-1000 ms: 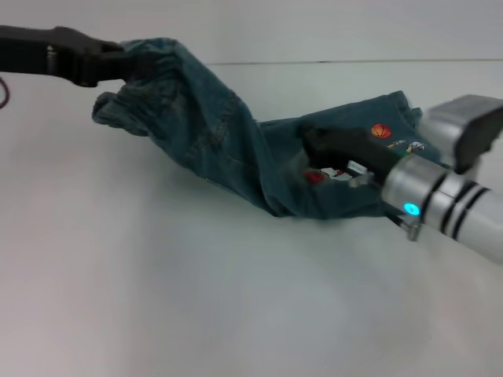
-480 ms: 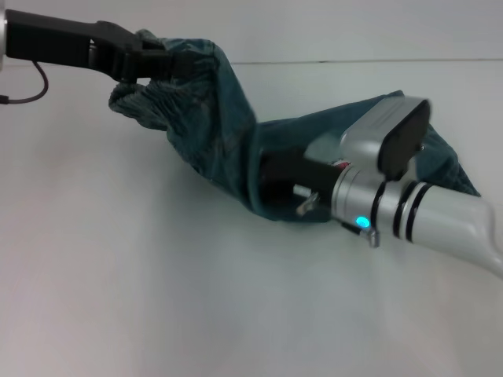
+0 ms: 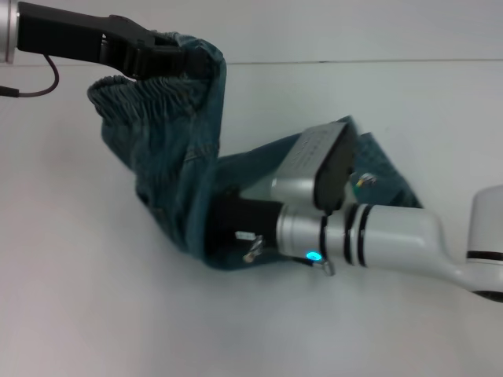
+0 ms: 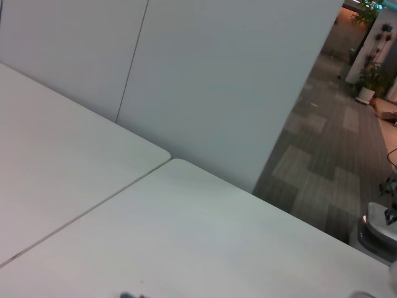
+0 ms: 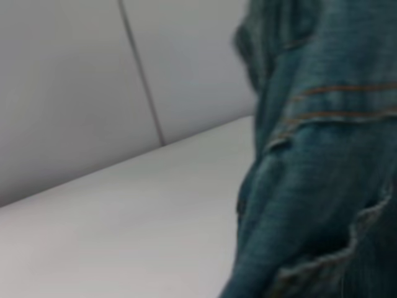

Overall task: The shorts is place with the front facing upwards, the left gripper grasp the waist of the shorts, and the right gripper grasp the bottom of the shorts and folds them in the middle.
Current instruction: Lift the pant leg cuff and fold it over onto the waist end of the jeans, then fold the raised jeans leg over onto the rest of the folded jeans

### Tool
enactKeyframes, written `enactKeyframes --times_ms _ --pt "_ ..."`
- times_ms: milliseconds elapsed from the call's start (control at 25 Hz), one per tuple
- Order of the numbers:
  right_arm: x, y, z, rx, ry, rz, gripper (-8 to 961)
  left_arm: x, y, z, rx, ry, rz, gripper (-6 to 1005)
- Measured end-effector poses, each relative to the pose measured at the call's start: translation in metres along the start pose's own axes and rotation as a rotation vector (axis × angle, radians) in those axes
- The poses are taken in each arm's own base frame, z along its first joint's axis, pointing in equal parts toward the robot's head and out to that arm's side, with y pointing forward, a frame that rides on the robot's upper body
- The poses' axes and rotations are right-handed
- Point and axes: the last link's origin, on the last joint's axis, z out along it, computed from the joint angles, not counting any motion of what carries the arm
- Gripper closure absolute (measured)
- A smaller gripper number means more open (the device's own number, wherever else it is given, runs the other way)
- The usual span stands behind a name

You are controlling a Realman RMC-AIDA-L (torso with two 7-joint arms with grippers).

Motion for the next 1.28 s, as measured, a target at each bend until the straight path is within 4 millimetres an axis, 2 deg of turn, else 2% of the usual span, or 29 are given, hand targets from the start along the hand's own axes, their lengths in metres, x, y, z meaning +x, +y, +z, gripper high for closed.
enactKeyframes --times_ms 280,480,760,1040,1280 --pt "-0.010 0.027 0.020 -0.083 0.029 -0.053 955 -0.002 -0.001 -0.002 0.007 -0.006 -0.001 962" --pt "-0.008 0.023 0.019 -0.056 0.036 -0.051 955 -0.006 -0.002 -0.004 0.014 -0.008 -0.008 962" --pt "0.011 -0.015 -0.011 0.076 0.015 0.009 955 -0.008 -0.001 -0.002 0.008 -0.002 -0.007 963" --pt "0.022 -0.060 -0.062 0.229 -0.099 0.102 954 -0.007 0.002 0.004 -0.010 0.002 -0.003 962" --pt "0.022 -0.105 -0.110 0.464 -0.221 0.185 954 -0.007 0.012 0.022 -0.064 -0.030 0.014 962"
